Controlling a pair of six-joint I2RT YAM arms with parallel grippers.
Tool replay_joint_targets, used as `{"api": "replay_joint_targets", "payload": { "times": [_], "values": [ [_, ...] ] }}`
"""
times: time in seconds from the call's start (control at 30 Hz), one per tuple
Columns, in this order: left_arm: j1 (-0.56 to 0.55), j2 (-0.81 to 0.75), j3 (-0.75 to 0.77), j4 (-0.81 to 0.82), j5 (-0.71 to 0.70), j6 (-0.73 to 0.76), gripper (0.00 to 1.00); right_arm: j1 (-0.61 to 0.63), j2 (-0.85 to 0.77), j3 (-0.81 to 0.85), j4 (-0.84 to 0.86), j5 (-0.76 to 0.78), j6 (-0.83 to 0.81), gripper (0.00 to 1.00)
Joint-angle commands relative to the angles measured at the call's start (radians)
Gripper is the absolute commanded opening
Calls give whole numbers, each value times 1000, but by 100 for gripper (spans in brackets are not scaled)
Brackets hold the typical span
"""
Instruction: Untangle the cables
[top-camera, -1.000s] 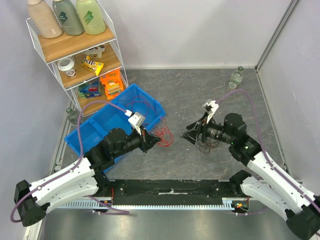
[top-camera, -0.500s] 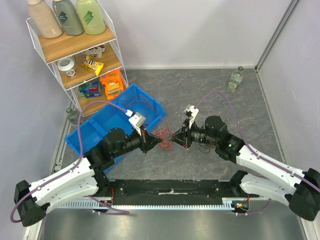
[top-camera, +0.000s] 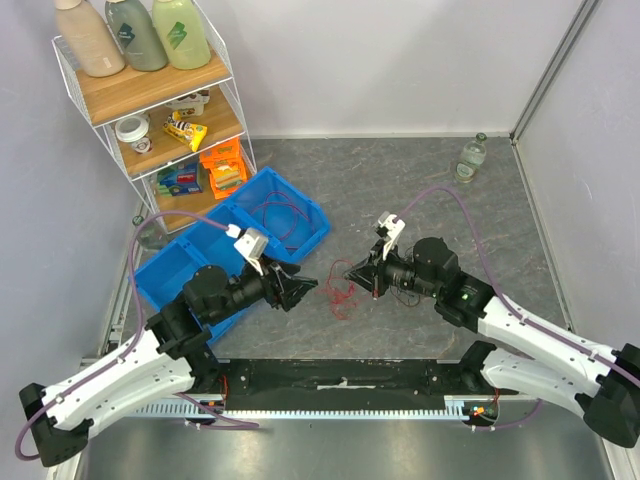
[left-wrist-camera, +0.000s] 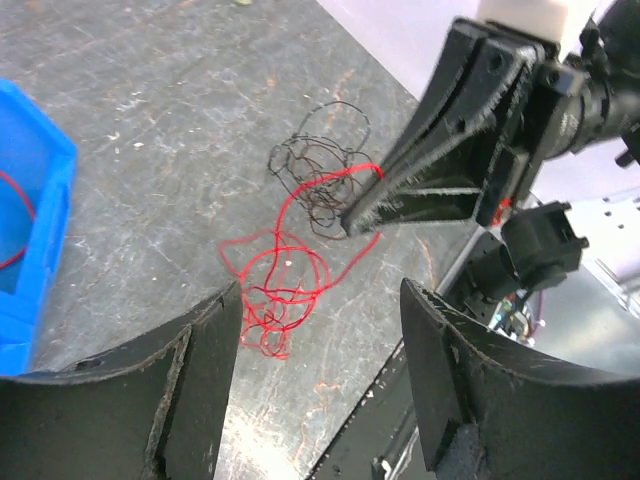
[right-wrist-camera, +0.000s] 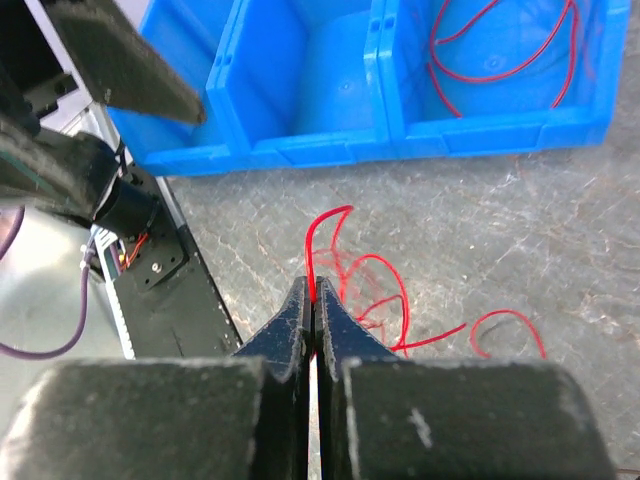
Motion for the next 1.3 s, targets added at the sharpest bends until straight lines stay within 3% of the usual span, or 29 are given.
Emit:
{"api": "replay_joint_targets", "payload": {
  "times": [0.0,0.13,0.33,0.47,0.67,0.83,1.1,1.27],
  "values": [
    [4,28,-11,0,-95,-22,70,1,-7,-41,119,-63,50,0],
    [5,138,31,32,30,-9,70,1,3,7,75,-74,32,0],
    [5,285,31,69,-9,-19,73,1,-16,22,78,-116,47,0],
    [5,396,55,69,-25,-33,68,1,-78,34,81,-105,76,0],
    [5,486,-29,245,58,-81,73,1,-105,148,102,-167,113,0],
    [4,586,-69,298,69,-113,56,1,-153,241,158,-166,166,0],
    [4,576,-139,279,-3,-113,53,1,-179,559,38,-59,46,0],
    [5,505,-155,247,-40,-116,52,1,-214,572,7,38,9,0]
  ]
}}
